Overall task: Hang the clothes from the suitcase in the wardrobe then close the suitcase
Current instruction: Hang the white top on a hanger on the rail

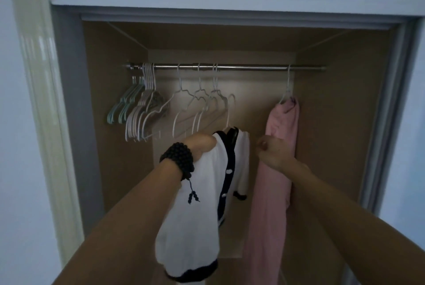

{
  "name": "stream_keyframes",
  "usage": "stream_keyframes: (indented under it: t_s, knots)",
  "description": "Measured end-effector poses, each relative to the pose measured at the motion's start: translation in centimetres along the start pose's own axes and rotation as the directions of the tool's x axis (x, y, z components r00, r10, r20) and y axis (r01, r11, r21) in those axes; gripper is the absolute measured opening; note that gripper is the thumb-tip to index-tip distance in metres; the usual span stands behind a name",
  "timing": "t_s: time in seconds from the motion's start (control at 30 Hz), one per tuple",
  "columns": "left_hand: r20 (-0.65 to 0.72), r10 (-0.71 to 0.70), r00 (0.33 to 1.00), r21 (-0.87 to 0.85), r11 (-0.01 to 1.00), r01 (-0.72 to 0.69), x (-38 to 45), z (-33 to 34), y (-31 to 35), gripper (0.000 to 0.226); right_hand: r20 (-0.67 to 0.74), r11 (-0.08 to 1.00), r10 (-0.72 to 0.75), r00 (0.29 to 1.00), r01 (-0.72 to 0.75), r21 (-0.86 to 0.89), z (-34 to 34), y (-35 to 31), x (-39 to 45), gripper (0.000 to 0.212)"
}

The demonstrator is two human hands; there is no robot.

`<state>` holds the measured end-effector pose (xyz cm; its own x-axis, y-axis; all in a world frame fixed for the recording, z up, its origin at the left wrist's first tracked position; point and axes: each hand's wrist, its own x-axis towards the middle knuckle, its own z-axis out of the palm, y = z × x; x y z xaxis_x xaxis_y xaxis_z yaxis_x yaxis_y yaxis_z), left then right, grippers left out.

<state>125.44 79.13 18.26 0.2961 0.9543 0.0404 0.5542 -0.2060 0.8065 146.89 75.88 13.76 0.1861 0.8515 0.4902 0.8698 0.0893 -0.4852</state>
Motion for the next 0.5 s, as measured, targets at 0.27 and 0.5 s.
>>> stream_keyframes:
  t_s: [0.27, 0.5]
  knots:
    - [-0.083, 0.105, 0.991, -0.256, 0.959, -0.123, 5.8, 3.5, 4.0, 0.043, -0.183, 0.994, -0.062, 0.981, 0.043, -0.105, -3.4, 1.4, 3.8, 0.031]
    - [-0.152, 0.156, 0.976, -0.205, 0.961, -0.185, 11.5, 5.4, 8.1, 0.047, -0.162, 0.972, -0.022, 0.986, -0.017, -0.234, -5.0, 2.7, 9.1, 0.027]
